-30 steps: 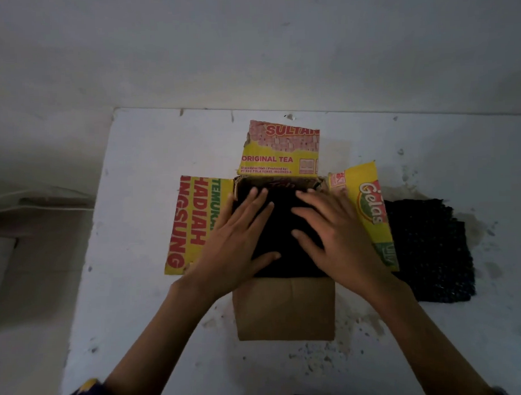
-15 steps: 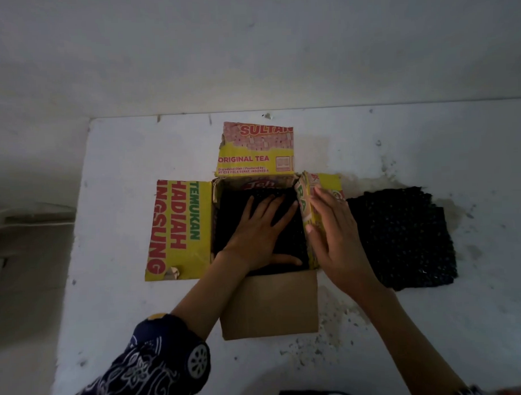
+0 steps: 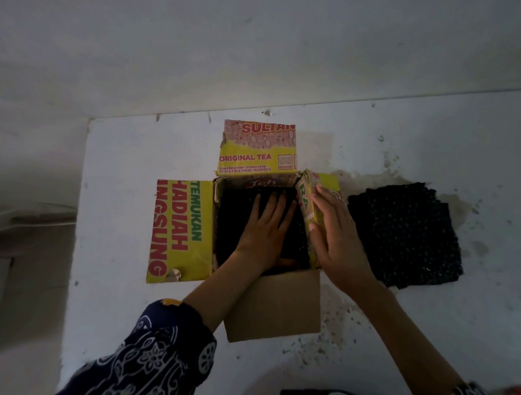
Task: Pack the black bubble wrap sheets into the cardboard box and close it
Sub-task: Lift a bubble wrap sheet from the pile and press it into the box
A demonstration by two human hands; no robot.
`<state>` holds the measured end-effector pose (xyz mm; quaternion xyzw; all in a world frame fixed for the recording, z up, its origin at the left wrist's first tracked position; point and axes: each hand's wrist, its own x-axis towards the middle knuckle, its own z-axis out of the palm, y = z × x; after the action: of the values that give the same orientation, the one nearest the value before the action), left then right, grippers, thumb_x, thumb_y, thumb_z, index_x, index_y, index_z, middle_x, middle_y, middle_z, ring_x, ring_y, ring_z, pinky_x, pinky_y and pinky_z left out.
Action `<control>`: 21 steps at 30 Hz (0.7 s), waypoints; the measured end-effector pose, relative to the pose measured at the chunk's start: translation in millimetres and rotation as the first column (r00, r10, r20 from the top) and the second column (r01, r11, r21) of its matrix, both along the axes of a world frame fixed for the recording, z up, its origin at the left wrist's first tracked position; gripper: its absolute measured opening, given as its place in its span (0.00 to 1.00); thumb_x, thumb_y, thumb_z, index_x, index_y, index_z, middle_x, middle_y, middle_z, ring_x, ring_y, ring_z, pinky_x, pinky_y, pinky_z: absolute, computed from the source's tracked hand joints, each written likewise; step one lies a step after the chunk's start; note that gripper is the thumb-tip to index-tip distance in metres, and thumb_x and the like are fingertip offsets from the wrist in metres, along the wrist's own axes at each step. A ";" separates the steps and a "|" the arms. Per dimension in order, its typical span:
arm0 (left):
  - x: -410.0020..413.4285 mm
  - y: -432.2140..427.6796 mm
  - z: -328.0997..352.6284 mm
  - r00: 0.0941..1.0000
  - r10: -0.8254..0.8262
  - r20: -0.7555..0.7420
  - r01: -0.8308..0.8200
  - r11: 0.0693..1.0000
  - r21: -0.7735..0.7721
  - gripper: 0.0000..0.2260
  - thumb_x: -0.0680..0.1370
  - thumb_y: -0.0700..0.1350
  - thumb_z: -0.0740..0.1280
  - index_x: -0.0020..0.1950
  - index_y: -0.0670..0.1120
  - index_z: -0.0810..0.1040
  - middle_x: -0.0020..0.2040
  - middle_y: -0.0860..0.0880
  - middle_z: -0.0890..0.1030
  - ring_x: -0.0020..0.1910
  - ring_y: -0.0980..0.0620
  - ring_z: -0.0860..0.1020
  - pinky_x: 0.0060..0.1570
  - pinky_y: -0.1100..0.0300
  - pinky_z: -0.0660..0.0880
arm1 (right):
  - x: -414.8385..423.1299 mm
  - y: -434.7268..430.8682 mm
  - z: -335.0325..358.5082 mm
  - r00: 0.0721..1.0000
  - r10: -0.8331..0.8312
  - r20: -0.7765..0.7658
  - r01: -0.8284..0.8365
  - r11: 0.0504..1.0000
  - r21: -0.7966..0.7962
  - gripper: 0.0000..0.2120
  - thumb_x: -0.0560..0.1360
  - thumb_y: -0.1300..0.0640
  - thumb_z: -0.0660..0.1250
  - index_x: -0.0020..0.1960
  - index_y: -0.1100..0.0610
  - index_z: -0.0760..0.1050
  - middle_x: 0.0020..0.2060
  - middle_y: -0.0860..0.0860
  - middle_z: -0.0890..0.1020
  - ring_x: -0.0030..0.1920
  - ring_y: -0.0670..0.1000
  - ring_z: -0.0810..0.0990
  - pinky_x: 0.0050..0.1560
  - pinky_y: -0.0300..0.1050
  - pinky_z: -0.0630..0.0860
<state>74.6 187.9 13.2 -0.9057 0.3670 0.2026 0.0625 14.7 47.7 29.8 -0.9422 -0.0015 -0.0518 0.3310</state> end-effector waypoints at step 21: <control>4.9 35.6 13.3 0.992 0.106 0.065 -0.123 0.903 0.411 0.47 0.73 0.69 0.55 0.72 0.45 0.29 0.73 0.43 0.27 0.75 0.39 0.35 0.74 0.44 0.36 | 41.8 52.9 2.1 0.805 -0.073 -0.589 -0.592 -0.173 -0.788 0.45 0.74 0.31 0.49 0.74 0.60 0.33 0.75 0.61 0.40 0.75 0.62 0.38 0.61 0.70 0.27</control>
<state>79.5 223.6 26.6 -0.8958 0.2605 0.2606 0.2487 56.5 100.6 31.9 -0.8219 -0.1668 0.2542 -0.4816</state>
